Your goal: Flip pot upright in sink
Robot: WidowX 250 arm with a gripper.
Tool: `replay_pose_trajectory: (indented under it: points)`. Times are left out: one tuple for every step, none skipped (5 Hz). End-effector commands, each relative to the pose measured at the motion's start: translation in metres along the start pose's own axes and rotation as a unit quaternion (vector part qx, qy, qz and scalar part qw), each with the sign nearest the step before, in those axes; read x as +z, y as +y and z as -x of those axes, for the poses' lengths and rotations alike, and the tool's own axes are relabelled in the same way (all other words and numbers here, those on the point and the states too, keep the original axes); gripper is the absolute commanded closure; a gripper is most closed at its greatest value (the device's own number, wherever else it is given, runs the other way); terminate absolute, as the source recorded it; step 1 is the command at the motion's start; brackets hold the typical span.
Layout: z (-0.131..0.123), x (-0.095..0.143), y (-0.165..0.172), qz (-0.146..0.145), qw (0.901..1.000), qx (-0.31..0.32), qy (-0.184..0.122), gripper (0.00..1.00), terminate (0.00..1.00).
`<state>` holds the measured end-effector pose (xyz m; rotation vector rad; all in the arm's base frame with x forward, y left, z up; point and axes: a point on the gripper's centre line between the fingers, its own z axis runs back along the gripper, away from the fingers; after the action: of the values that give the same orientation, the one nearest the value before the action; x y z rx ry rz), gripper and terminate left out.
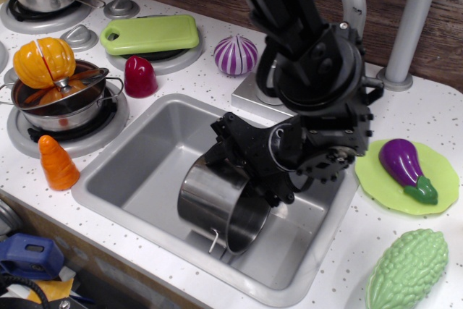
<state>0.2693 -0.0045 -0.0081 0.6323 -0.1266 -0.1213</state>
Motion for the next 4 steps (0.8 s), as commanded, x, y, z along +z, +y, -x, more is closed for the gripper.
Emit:
replay_pose_trajectory:
  points:
    - [-0.002, 0.001, 0.005, 0.057, 0.9981, 0.02, -0.005, 1.0, 0.0]
    - [-0.003, 0.004, 0.011, 0.085, 0.9963, 0.015, 0.001, 1.0, 0.0]
    - [-0.005, 0.002, 0.017, 0.114, 0.9934, 0.008, 0.002, 1.0, 0.0]
    - [-0.005, 0.001, 0.019, 0.136, 0.9906, 0.007, 0.002, 1.0, 0.0]
